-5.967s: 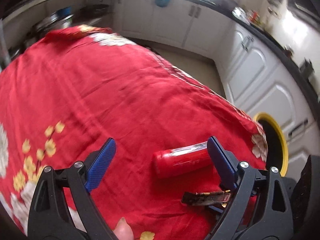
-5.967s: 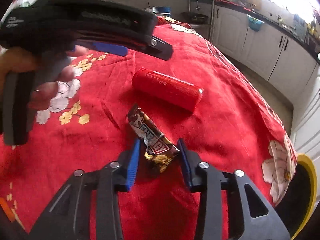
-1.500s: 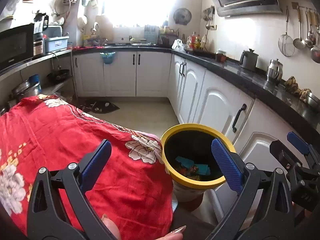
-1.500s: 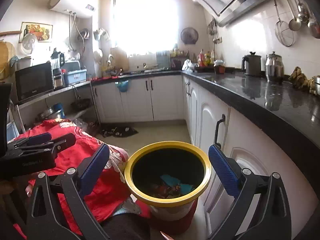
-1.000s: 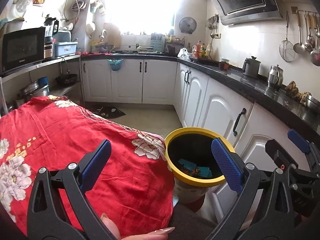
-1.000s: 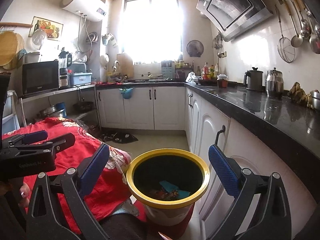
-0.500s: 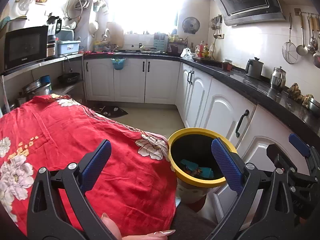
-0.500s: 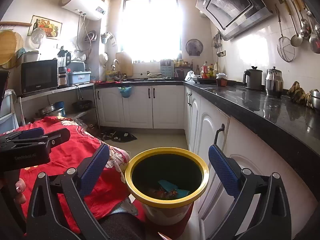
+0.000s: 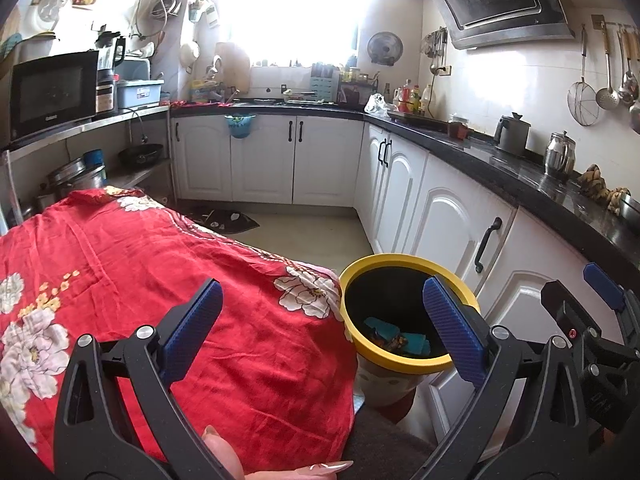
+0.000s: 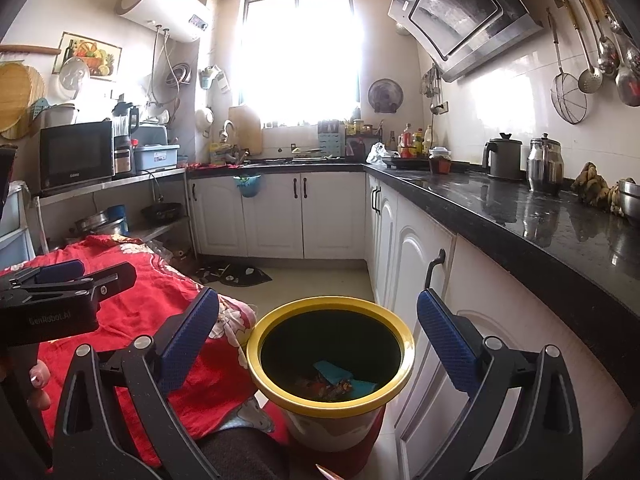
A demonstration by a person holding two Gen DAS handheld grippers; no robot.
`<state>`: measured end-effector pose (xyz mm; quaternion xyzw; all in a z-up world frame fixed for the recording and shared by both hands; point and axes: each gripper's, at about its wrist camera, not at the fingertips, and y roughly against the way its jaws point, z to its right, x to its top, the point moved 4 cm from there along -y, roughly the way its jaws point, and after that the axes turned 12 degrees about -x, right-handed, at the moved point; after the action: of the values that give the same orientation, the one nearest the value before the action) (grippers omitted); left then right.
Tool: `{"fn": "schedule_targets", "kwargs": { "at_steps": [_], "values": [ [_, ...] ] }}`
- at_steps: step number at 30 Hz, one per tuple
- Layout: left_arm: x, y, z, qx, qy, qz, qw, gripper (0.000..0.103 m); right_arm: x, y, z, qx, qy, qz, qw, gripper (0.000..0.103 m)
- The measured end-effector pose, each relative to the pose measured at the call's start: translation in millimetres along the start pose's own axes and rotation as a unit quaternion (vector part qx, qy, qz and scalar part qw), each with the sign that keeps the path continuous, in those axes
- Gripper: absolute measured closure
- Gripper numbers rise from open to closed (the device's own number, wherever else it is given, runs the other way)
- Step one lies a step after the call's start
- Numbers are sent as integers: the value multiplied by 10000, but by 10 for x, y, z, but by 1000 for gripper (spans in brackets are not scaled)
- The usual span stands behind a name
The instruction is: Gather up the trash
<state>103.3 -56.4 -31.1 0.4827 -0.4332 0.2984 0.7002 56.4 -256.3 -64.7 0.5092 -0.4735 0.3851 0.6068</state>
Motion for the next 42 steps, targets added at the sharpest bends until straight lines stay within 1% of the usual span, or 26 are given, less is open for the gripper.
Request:
{"fn": "schedule_targets", "kwargs": {
  "at_steps": [30,32,34,35,36,37,39,40,41,42],
  "values": [
    [15,13,-27,20,-47,36,10000,11,21,14,17,10,-7,-7,10000,6],
    [13,4,-32,-45,-31,-14,10000,11,37,17,17,25,-16,-10,10000,6],
    [32,-39,-50,-167,121,-185,9996,11,53,26,6,27,-34,0,10000,6],
    [36,-52,-112,-258,259,-316,9988,11,71,30,-17,51,-45,4,10000,6],
    [40,-51,-184,-257,340,-379,9984,11,83,25,-51,90,-38,-4,10000,6],
    [44,-33,-299,-212,440,-456,9978,11,101,8,-112,141,-24,-35,9999,6],
    [31,67,-616,5,714,-597,9957,11,128,-22,-302,327,100,-58,9994,6],
    [-3,182,-862,235,887,-616,9939,11,143,-29,-444,479,174,-60,9987,6],
    [-55,326,-1140,589,1051,-619,9908,11,164,-41,-676,771,256,-113,9966,6],
    [-107,451,-1364,924,1198,-633,9865,11,177,-53,-967,1196,341,-213,9920,6]
  ]
}}
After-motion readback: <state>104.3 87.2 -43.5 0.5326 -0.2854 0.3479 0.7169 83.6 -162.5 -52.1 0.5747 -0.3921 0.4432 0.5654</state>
